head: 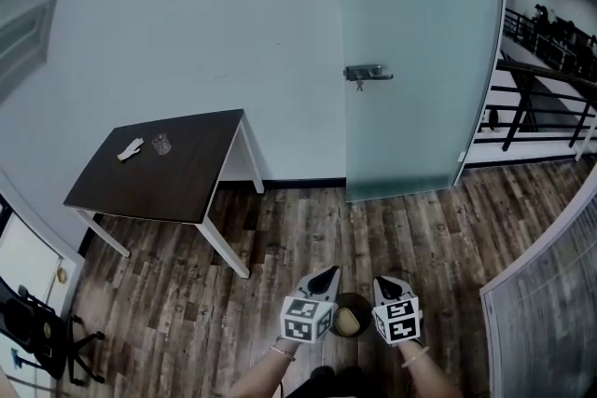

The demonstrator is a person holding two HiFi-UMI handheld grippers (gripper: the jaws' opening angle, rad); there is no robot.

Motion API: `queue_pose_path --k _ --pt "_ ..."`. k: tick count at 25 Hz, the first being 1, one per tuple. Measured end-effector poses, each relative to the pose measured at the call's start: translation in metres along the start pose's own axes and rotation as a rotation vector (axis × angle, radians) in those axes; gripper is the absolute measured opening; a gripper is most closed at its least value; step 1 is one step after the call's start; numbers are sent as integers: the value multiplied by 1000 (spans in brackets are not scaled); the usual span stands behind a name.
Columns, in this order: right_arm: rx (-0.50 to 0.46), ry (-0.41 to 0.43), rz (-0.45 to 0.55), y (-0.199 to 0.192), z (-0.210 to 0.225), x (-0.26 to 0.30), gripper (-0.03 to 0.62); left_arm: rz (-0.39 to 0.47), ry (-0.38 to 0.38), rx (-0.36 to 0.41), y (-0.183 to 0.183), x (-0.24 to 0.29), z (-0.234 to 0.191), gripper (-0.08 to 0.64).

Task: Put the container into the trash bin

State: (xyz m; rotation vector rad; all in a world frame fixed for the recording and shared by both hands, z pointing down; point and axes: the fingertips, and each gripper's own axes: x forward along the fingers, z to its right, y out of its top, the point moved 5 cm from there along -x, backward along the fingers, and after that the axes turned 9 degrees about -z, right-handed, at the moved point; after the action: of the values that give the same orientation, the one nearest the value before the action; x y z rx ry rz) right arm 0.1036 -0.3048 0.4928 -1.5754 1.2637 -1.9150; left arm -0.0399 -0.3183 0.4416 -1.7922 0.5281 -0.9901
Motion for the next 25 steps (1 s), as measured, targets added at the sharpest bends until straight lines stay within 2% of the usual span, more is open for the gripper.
queue_pose_path --k 12,25 --pt "-1 4 171 56 11 -60 8 64 -5 58 53 -23 22 18" --pt "15 20 311 78 22 -106 6 135 17 100 80 -45 44 18"
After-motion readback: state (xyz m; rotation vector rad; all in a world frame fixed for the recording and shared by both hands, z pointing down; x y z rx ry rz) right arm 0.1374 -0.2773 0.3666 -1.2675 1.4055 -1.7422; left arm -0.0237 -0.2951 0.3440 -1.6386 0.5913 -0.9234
